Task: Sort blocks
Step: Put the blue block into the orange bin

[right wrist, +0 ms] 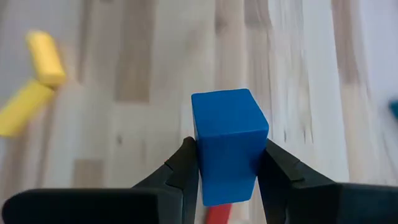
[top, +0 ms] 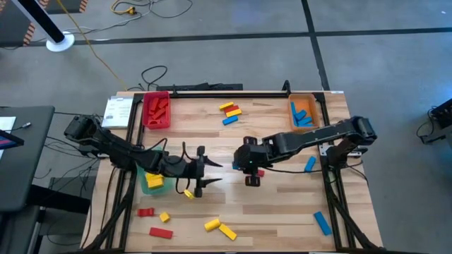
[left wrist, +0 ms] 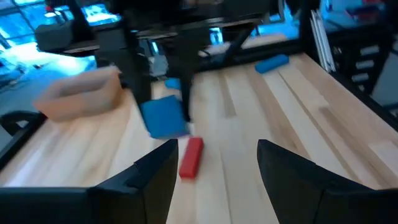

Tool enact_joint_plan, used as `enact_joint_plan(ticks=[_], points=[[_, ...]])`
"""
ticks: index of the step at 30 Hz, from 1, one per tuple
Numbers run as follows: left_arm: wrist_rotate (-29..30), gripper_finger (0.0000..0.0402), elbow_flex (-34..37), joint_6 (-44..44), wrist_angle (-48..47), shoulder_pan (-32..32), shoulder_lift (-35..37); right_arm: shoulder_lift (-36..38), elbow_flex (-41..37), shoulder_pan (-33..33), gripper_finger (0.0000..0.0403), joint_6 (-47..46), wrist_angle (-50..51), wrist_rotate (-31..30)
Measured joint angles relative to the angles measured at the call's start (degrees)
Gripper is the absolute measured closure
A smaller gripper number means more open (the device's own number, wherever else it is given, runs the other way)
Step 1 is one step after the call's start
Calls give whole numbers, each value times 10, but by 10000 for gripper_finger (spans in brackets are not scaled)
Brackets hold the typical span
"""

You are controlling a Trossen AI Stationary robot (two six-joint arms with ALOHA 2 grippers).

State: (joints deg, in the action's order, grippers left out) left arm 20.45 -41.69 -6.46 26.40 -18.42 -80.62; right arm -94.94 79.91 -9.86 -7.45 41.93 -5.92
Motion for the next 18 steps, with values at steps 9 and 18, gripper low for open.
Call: enact_joint_plan(ticks=[9, 18], points=[[0, 187, 0, 10, 56, 22, 0, 0, 49, -30, 271, 53, -75, -31], [-8, 187, 0, -6, 126, 24, 0, 0, 54, -32, 271, 65, -100, -45]])
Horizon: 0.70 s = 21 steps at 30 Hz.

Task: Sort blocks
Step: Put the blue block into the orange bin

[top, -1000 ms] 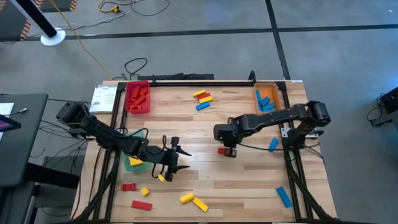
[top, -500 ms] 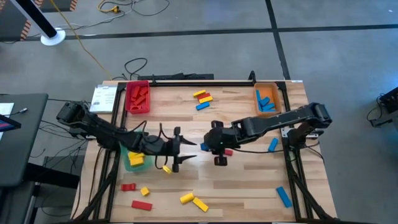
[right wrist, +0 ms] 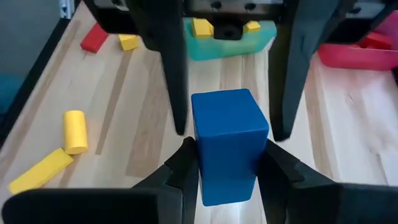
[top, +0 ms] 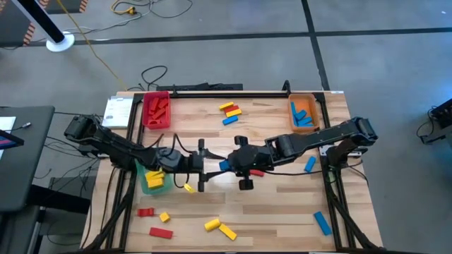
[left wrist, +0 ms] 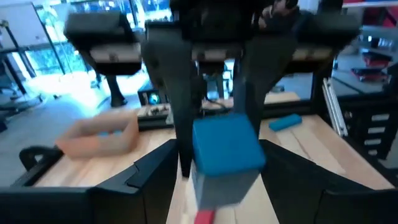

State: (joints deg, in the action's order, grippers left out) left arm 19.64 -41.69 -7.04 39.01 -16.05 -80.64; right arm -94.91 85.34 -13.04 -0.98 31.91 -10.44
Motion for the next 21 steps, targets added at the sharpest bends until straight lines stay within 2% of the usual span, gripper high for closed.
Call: enact_joint_plan(ticks=[7, 15, 21], points=[[0, 194, 0, -5, 13, 1, -1, 0, 0, 0, 271, 0, -12, -2], [4, 218, -1, -4, 45, 1, -38, 0, -1, 0, 271, -2, 3, -7], [12, 254, 0, -25, 68, -3, -47, 0, -1, 0, 271, -5, 17, -18]])
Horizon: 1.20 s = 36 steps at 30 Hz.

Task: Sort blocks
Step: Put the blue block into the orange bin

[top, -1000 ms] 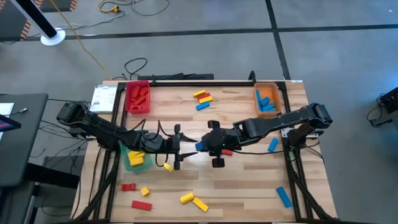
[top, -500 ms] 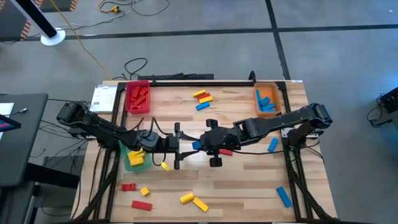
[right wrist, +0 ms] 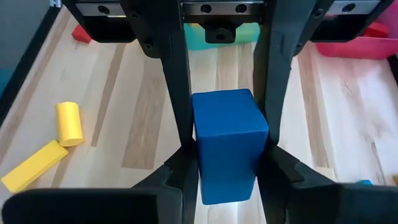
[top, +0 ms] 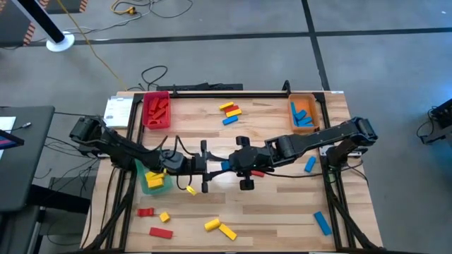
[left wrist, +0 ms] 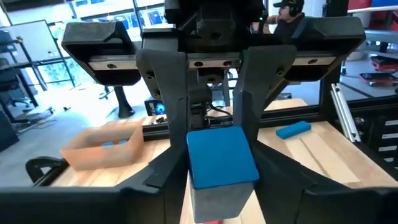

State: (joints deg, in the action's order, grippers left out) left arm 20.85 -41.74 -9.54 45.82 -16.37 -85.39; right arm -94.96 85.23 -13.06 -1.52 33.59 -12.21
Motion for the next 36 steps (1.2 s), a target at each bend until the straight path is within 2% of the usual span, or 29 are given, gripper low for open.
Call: enact_joint_plan(ticks=[3, 10, 15, 22, 27, 36], points=[[0, 273, 0, -2, 2, 0, -1, 0, 0, 0, 269, -7, 5, -1], [-5, 274, 0, -14, 3, 0, -1, 0, 2, 0, 247, -8, 16, -5], [-7, 274, 0, -30, 12, 0, -1, 1, 2, 0, 201, -20, 50, -39], [-16, 274, 1, -58, 39, 0, -1, 1, 2, 0, 145, -31, 77, -46], [-29, 274, 1, -83, 73, -1, 3, 1, 2, 2, 142, -11, 58, -46], [-39, 274, 0, -88, 61, -1, 20, 3, 1, 4, 144, 7, 24, -45]])
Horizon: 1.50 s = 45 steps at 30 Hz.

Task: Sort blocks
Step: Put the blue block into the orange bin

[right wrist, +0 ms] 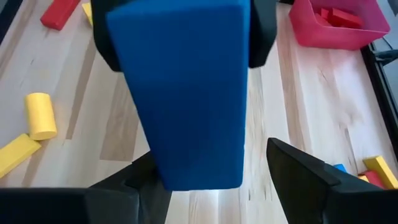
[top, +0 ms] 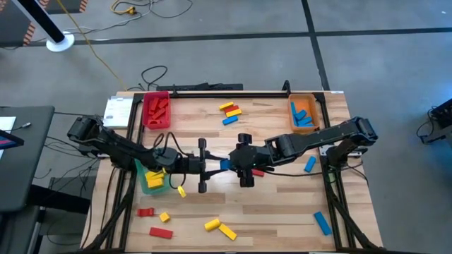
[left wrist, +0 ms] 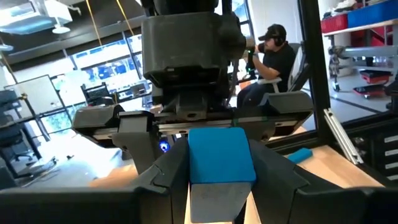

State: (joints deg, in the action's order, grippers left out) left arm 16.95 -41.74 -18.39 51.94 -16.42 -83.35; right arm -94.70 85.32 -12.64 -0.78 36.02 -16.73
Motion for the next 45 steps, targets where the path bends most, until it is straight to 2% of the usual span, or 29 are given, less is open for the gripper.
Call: enact_joint_plan(ticks=[6, 16, 19, 27, 31, 34, 39, 45], points=[[1, 274, 0, -1, -12, 6, 0, 0, 0, 0, 175, 7, -14, 2], [3, 274, 0, 1, -11, 11, 0, 0, 0, 0, 282, 29, -16, 5], [3, 264, 0, 2, -12, 12, 0, 0, 0, 0, 284, 31, -16, 5], [24, 194, 0, -5, -35, 12, 1, 1, 0, 16, 267, 13, 21, 3], [47, 171, 0, -6, -97, 12, 25, 1, 0, 25, 274, -2, 62, -9], [71, 164, 0, 0, -170, 10, 56, 2, 0, 39, 276, -23, 105, -45], [86, 162, 0, 58, -290, 11, 105, 2, 0, 75, 274, -56, 204, -102], [86, 161, 0, 108, -372, -10, 112, 2, 0, 145, 274, -88, 314, -114]])
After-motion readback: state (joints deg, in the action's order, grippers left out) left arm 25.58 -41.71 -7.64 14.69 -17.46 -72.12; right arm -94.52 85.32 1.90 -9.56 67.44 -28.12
